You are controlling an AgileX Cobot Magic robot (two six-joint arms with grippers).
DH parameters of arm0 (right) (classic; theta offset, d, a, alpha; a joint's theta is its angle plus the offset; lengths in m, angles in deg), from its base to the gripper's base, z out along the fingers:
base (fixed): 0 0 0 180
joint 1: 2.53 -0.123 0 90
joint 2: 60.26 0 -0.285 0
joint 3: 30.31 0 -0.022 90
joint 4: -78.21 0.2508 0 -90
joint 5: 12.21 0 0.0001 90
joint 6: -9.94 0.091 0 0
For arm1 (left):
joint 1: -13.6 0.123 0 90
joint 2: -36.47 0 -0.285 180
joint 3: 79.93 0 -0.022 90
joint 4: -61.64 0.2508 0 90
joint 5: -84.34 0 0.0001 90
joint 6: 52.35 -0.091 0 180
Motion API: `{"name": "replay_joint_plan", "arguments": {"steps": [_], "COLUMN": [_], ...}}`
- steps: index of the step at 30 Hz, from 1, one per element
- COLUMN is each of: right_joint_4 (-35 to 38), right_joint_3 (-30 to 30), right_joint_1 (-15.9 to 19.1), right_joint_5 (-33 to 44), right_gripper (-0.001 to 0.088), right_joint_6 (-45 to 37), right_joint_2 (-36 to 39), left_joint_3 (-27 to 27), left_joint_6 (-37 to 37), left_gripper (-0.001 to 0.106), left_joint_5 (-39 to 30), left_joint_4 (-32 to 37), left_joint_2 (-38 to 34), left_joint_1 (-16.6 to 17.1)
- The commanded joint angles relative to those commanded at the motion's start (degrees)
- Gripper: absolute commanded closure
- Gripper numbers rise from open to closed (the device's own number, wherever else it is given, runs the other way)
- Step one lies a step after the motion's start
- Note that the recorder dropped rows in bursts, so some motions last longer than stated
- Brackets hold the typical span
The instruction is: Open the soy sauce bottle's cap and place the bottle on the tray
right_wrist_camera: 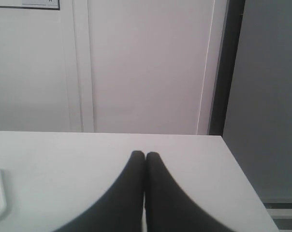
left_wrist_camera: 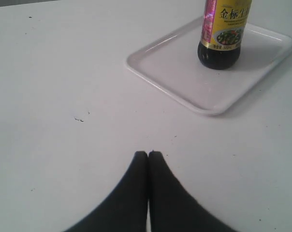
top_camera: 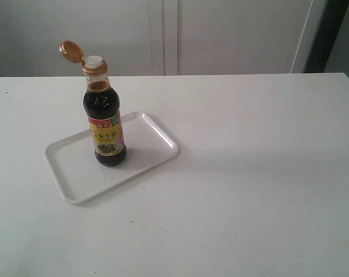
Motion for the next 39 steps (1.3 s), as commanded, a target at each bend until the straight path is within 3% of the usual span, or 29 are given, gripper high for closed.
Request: {"name": "replay_joint_plan", "arguments": {"steps": [16,20,26,39], "right_joint_4": [0.00,0.32,6.21,7.63], "right_joint_3": [0.00,0.52,4.09,14.61], "right_joint_1": [0.00,0.00,0.00,0.00], "right_joint_5": [0.00,0.78,1.05,1.53], "right_gripper": [0.0868,0.0868,0.0868,0.0868], "right_joint_6": [0.00,-3.11,-7.26,-7.64], "right_joint_2": [0.00,-0.11,-1.91,-7.53], "left_joint_3": [0.00,0.00,0.00,0.00], "left_joint_6": [0.00,0.00,0.00,0.00], "left_gripper": [0.105,0.105,0.105,0.105], "left_joint_5": [0.00,0.00,0.00,0.00], "left_joint_4": [0.00,0.00,0.00,0.00], "left_joint_2": [0.00,0.00,0.00,0.00], "left_joint_1": [0.00,0.00,0.00,0.00]}}
